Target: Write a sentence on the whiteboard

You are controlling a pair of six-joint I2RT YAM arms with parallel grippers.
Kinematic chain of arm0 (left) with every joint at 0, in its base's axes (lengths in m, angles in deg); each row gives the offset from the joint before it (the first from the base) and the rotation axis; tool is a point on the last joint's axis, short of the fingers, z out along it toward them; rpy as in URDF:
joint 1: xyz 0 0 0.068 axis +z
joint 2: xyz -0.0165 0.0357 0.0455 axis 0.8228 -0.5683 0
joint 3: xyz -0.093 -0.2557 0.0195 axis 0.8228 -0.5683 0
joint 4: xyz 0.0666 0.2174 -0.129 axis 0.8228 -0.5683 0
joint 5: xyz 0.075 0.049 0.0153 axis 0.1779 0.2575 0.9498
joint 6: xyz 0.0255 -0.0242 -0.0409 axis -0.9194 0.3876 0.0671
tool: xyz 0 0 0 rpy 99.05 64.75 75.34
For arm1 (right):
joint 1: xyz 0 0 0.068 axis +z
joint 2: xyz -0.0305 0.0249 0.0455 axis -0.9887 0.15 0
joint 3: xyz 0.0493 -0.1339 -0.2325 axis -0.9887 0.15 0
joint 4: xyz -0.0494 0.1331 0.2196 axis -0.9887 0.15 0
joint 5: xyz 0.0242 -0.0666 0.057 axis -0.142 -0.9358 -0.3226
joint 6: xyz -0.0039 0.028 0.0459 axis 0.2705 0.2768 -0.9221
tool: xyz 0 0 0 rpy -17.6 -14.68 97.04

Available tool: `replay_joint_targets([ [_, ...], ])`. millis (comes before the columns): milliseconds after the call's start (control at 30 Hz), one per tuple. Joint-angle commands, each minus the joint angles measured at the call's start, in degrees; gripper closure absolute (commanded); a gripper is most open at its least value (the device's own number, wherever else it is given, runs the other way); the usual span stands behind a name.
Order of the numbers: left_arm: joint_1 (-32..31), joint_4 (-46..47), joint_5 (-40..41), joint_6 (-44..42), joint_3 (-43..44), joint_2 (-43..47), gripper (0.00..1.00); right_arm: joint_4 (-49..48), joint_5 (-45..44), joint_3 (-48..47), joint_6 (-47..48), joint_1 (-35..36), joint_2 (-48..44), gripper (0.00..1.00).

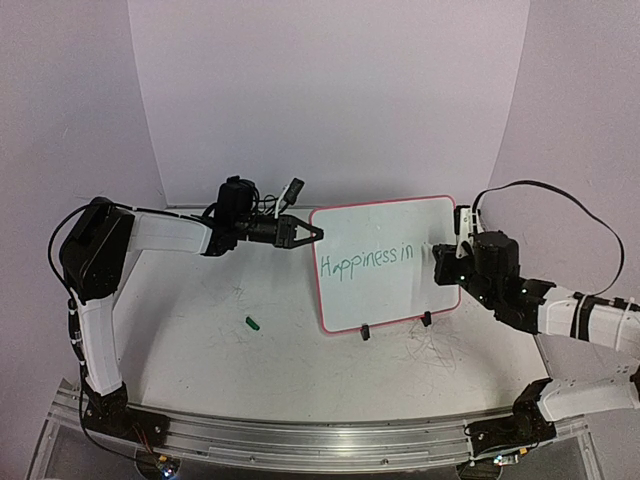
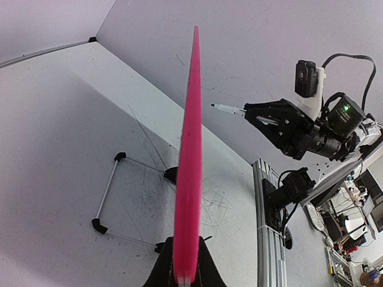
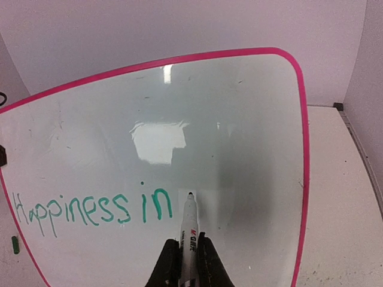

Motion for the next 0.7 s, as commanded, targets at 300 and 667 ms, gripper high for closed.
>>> replay_joint_targets([
  [300, -2.5, -2.0, -0.6, -1.5, -0.5, 0.9, 1.0, -2.4, 11.3, 1.4, 1.9, -7.3, -1.1, 1.0],
  [667, -2.5, -2.0, -0.6, -1.5, -0.4, 1.1, 1.0, -4.1, 16.2, 2.3, 3.4, -7.3, -1.8, 1.0],
])
